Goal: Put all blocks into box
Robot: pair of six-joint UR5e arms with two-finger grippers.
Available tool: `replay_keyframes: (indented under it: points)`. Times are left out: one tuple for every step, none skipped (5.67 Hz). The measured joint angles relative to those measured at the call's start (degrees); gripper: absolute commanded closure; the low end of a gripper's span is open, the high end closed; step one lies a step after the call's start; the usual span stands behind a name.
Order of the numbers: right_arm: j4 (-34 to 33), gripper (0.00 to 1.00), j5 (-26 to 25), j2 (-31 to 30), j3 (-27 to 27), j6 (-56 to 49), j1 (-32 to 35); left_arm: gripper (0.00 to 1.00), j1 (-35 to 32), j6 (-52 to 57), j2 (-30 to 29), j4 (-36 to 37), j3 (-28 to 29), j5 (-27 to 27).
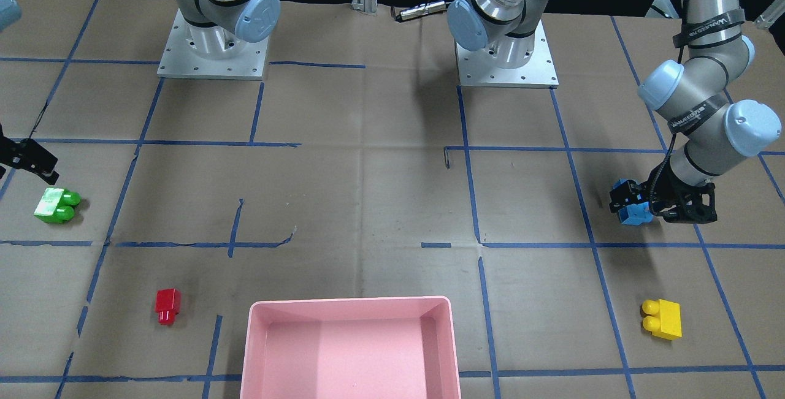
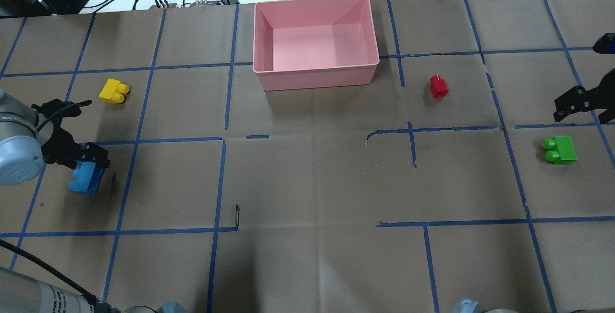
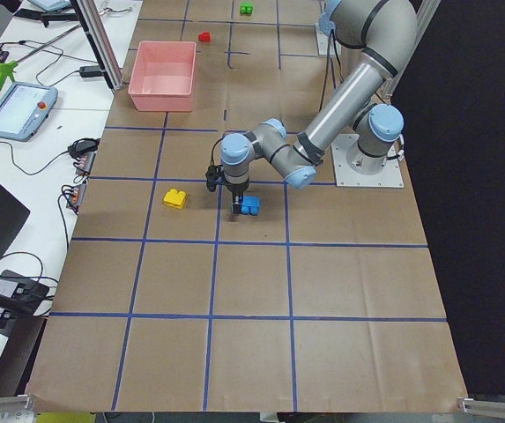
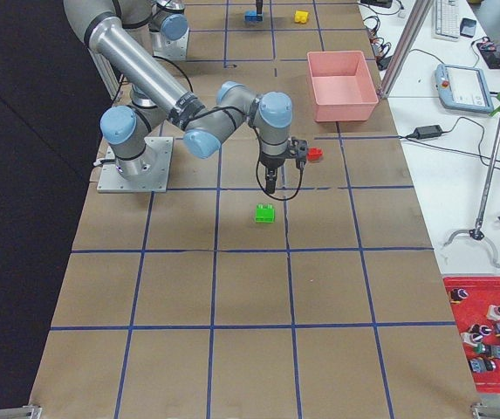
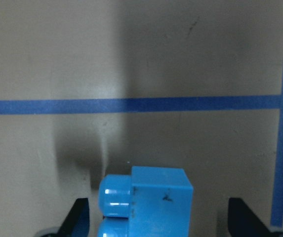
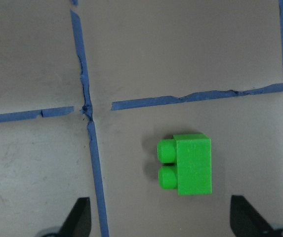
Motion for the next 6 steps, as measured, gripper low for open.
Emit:
replay_keyframes:
  points:
    - [-4.8, 0.02, 0.1, 3.1, 2.4, -0.1, -1.2, 0.02, 0.1, 0.0, -0.1, 0.1, -0.2, 0.2]
    - [-8.8, 0.02, 0.1, 5.1, 3.9, -0.2, -2.0, 0.14, 0.3, 0.1, -0.2, 0.1, -0.3, 0.3]
    - [-12.0, 0.02, 0.1, 6.6, 5.0, -0.3, -2.5, 0.28, 0.7, 0.1, -0.3, 0.1, -0.3, 0.3]
    - [-14.3, 0.02, 0.1, 7.7, 5.7, -0.3, -2.7, 0.32, 1.0, 0.2, -0.3, 0.1, -0.1, 0.3]
    - [-16.0, 0.06, 0.1, 8.9, 6.0, -0.4, -2.8, 0.41, 1.1, 0.3, -0.3, 0.1, -0.1, 0.3]
    - [-16.7, 0.07, -0.1, 9.8, 6.1, -0.4, -2.9, 0.59, 1.2, 0.3, -0.4, 0.1, 0.0, 0.3]
